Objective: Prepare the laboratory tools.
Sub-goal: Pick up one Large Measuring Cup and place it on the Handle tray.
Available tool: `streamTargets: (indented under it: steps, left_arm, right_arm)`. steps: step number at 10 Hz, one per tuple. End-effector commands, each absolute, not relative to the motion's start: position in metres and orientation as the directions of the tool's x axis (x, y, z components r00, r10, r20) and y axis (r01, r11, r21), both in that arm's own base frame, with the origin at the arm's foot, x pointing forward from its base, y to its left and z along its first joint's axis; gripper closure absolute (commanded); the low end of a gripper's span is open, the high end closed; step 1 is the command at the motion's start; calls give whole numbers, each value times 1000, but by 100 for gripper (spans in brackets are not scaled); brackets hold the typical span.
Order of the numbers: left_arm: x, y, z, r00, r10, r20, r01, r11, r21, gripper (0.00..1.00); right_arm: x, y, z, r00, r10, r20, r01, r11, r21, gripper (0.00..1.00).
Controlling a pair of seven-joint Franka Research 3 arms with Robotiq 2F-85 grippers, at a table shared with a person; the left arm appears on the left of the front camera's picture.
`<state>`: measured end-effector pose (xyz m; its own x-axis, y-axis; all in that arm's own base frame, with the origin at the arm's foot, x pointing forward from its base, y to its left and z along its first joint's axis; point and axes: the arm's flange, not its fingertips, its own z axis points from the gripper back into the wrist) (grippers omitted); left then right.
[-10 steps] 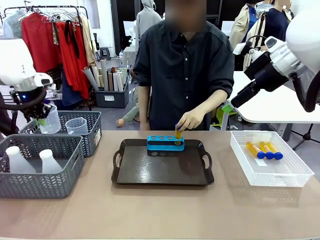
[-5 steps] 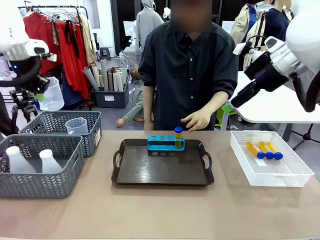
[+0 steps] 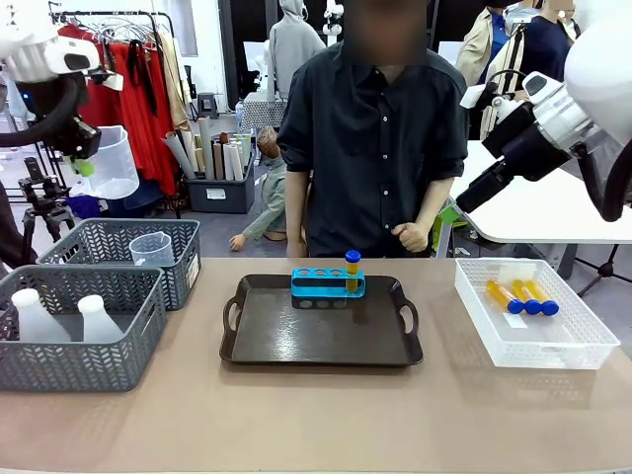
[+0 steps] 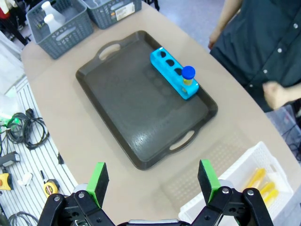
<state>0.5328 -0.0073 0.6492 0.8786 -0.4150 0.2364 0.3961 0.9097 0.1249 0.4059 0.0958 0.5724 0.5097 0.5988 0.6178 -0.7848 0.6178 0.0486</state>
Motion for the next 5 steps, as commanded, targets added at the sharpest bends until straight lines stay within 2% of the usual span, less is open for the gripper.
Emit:
streamTargets:
  steps: [1,5]
  left_arm:
    - [524,-13,665,842,-487,232,466,873,141,100]
    - [519,-24,672,837,-488,247,466,873,146,100]
  right_arm:
    - [406,96,574,506,590,630,-789,611,61,0]
    - [406,96,574,506,590,630,-789,611,61,0]
